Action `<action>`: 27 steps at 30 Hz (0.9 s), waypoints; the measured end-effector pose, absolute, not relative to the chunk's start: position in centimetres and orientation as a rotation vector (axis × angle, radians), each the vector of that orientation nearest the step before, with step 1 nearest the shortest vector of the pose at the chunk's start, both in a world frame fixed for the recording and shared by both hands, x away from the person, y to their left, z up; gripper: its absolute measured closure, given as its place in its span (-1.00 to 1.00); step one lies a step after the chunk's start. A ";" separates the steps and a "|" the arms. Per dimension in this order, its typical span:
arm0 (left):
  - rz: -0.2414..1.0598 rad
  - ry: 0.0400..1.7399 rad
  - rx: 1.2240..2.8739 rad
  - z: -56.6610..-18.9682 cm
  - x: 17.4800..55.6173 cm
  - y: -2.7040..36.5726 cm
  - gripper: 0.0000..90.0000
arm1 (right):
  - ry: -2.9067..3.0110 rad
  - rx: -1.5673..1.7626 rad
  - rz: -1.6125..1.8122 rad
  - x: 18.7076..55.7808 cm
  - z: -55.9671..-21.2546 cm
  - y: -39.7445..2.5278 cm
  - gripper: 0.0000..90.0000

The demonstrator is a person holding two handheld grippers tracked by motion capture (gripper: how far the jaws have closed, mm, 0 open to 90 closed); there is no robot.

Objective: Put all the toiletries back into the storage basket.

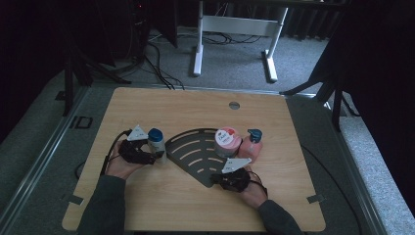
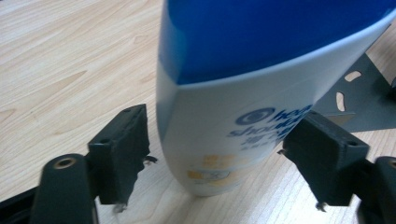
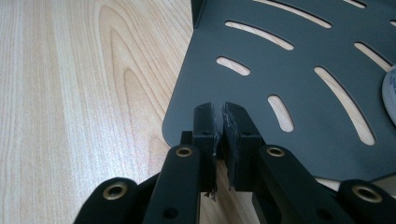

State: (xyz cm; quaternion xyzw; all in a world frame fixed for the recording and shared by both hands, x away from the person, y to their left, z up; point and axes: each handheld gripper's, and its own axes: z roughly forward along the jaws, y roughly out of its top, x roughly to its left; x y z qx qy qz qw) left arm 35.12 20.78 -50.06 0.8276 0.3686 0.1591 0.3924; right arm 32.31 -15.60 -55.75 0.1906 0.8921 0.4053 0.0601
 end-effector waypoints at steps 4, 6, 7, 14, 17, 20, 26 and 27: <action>0.415 0.930 2.112 -50.0 34.9 20.6 -0.33 | 2.701 0.577 1.226 32.3 -55.7 -15.6 0.86; 0.420 0.931 2.118 -49.9 34.9 20.6 -0.32 | 2.700 0.578 1.227 32.3 -55.8 -15.6 0.86; 0.426 0.933 2.119 -49.9 34.8 20.6 -0.32 | 2.700 0.578 1.227 32.3 -55.8 -15.6 0.86; 0.461 0.957 2.132 -49.8 34.4 20.3 -0.30 | 2.698 0.578 1.230 32.3 -55.8 -15.6 0.86; 0.470 0.965 2.138 -49.7 34.2 20.2 -0.30 | 2.697 0.578 1.230 32.3 -55.8 -15.6 0.85; 0.467 0.964 2.140 -49.7 34.0 20.3 -0.30 | 2.697 0.579 1.230 32.3 -55.8 -15.6 0.85; 0.458 0.967 2.132 -49.8 34.1 20.4 -0.31 | 2.698 0.580 1.230 32.3 -55.8 -15.6 0.85; 0.456 0.963 2.133 -49.8 34.1 20.5 -0.31 | 2.698 0.579 1.231 32.3 -55.8 -15.6 0.85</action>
